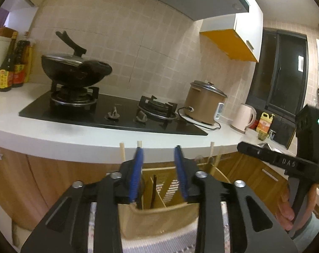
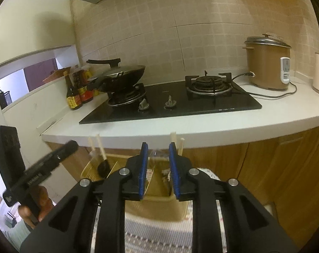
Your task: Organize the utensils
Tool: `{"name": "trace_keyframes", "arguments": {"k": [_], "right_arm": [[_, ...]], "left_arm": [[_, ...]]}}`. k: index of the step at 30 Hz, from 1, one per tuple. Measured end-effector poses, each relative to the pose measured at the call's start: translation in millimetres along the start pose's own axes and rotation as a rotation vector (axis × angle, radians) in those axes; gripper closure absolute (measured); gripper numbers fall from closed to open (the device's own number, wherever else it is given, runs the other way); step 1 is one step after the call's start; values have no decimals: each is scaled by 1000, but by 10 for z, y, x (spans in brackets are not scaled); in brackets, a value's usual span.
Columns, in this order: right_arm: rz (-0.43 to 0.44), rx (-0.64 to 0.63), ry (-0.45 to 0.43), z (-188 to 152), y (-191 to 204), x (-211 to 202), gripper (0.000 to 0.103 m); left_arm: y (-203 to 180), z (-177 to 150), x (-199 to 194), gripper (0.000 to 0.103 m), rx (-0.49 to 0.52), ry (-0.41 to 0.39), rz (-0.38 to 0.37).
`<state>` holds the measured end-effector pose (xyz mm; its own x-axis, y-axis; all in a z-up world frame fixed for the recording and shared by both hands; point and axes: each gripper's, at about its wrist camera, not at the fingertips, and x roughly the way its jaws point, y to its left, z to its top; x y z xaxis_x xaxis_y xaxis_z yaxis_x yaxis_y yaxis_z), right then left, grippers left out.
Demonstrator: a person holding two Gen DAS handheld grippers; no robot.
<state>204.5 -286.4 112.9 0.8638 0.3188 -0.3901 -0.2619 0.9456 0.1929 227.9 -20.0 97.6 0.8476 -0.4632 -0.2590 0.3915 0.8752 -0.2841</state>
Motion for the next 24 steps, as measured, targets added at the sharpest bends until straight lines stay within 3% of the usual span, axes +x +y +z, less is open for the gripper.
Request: {"name": "trace_keyframes", "arguments": {"k": [3, 5, 8, 13, 19, 24], "right_arm": [[17, 30, 13, -170, 27, -198, 71], [4, 28, 6, -307, 76, -339, 55], [-33, 8, -4, -561, 208, -517, 52], [-84, -8, -12, -996, 444, -684, 39], [-238, -58, -139, -1457, 656, -841, 24], [-288, -5, -212, -1633, 503, -833, 23]], "left_arm": [[-27, -48, -215, 56, -5, 13, -1], [-56, -123, -362, 47, -12, 34, 3], [-107, -288, -571, 33, -27, 51, 21], [-260, -663, -848, 26, -24, 79, 87], [-392, -1127, -1024, 19, 12, 56, 237], [-431, -1395, -1070, 18, 69, -14, 375]]}}
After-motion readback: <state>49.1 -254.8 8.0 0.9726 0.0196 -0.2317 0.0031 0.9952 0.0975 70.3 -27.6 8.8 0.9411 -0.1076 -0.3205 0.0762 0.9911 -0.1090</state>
